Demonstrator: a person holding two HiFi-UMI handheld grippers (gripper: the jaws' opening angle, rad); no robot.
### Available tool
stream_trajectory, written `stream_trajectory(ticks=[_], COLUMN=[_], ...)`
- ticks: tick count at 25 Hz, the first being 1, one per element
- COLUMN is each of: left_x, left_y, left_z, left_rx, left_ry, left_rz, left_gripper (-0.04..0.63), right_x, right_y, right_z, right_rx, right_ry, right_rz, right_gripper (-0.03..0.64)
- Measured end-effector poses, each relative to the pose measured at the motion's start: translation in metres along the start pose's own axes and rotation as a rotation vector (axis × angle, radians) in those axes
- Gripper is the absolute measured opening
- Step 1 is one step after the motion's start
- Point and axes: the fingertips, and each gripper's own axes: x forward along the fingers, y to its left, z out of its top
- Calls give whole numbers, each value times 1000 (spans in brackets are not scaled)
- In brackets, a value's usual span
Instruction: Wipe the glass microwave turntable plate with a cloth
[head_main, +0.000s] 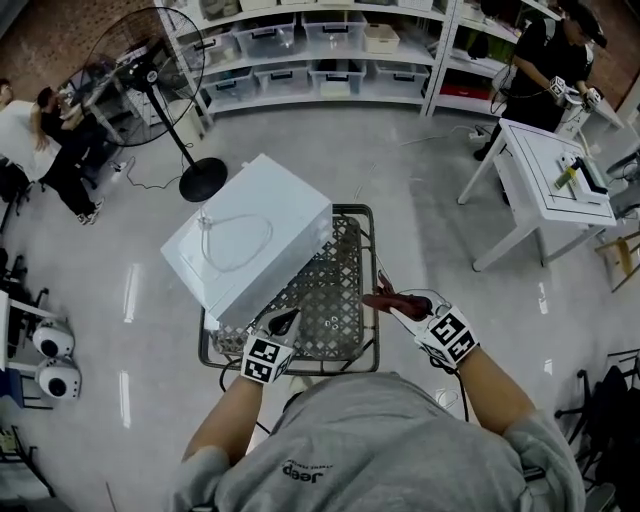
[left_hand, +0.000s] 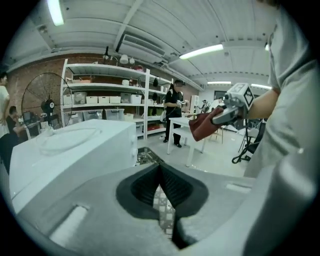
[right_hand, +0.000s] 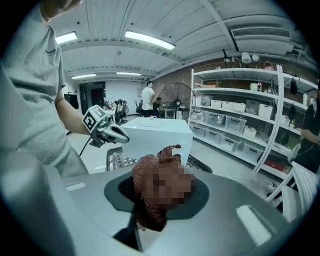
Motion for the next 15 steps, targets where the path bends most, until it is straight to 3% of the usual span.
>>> stream_trajectory(ticks=[7,15], left_x=[-38,-67], left_y=[-3,0], left_z=[56,95], left_rx=[-51,-129], left_ry=[-172,-303], left_rz=[-39,-85], left_gripper=[-2,-2], right_x=[-18,-18], right_y=[-11,-8], right_z=[27,46], right_rx=[15,19], right_ry=[-61,-103], right_rz=[-26,-23], right_gripper=[107,107])
